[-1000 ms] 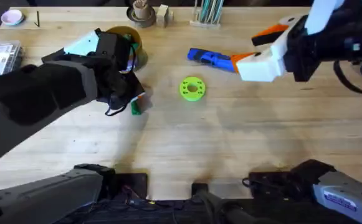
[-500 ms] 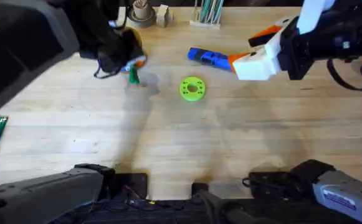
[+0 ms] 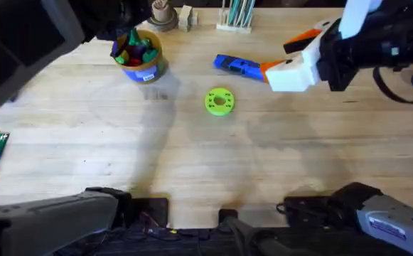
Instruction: Pick up the gripper from the table and insert it into the empty holder that is missing its gripper. Then pick up a screw, insert it into the mounting hole, and use the screwdriver to tighten it. Finally, clean up the table by picking up the vegetable and placing it into the bucket.
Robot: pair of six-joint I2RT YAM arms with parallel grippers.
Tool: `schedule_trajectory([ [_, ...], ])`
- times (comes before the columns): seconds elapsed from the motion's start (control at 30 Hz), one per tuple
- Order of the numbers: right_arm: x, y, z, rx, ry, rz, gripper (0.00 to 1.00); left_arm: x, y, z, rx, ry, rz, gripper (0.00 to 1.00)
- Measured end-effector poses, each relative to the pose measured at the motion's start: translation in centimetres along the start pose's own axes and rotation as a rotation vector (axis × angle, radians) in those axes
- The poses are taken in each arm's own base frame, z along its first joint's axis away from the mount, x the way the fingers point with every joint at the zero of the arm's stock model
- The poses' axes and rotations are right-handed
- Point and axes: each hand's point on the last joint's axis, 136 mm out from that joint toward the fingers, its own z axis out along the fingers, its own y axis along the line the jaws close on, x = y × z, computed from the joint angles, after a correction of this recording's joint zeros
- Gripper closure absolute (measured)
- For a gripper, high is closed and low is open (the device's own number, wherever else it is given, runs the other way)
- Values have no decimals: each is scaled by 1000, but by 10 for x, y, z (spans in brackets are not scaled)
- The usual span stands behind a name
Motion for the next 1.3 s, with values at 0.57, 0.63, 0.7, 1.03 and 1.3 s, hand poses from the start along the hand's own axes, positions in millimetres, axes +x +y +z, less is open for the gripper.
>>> schedule_trajectory([
  [0.57,0,0,0,0,0,0,270,15,13,16,-81,42,42,39],
  [0.63,0,0,-1,0,1,0,270,14,15,4,-74,49,66,38],
  [0.7,1,1,-3,1,-4,-1,270,14,15,-13,-45,66,111,39],
  [1.03,-1,15,-54,35,-137,-39,271,57,3,-104,285,261,443,141],
  [1.3,0,21,-74,46,-197,-11,269,81,3,-167,495,291,600,981],
])
